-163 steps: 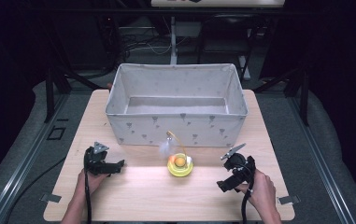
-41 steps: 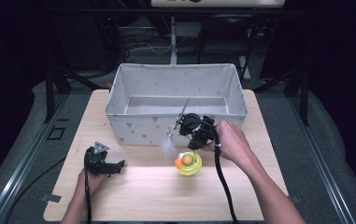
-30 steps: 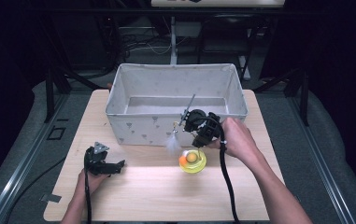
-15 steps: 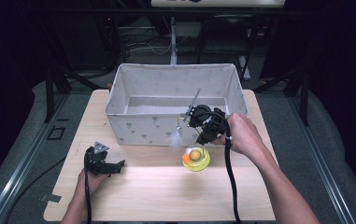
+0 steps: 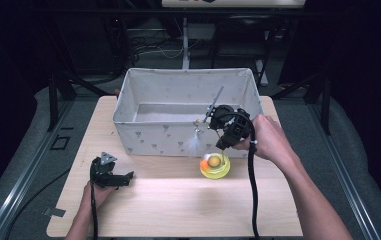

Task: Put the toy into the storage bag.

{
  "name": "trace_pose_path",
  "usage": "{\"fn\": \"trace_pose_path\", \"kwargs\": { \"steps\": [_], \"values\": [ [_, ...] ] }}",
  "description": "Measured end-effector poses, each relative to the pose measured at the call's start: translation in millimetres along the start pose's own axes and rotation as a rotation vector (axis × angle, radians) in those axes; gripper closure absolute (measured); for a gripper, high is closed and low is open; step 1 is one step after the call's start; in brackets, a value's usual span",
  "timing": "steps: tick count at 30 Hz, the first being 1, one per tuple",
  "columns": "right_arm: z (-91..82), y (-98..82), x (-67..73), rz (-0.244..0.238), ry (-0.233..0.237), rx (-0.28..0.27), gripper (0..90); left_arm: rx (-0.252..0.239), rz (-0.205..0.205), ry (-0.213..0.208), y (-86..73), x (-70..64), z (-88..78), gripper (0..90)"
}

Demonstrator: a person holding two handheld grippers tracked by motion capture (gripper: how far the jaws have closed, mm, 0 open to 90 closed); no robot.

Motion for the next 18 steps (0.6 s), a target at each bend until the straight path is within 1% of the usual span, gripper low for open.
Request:
{"fn": "trace_pose_path", "kwargs": {
  "steps": [1,3,8,18],
  "values": [
    [-2.0,-0.4,-0.9,-0.005,-0.005,0.009,88.1,0.001,0.001,0.000,0.0,0.0,0.0,0.0],
    [-4.9,0.5,-1.1,-0.001,-0.003,-0.001,88.1,0.000,0.001,0.000,0.0,0.0,0.0,0.0],
    [-13.0,1.8,-2.8,-0.006,-0.005,0.014,88.1,0.000,0.000,0.000,0.0,0.0,0.0,0.0],
    [-28.1,10.5,-7.1,-0.005,-0.001,0.009,88.2,0.001,-0.002,-0.001,-0.1,-0.1,-0.1,0.0]
  ]
}}
Point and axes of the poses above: each handheld gripper's, and its own axes: z roughly forward along the jaws, y roughly out of its top, x roughly to its left, the point moved 7 cm from there along z, roughly forward along the jaws, and after that the axes turned 5 degrees about -x, right-handed, at the moved point
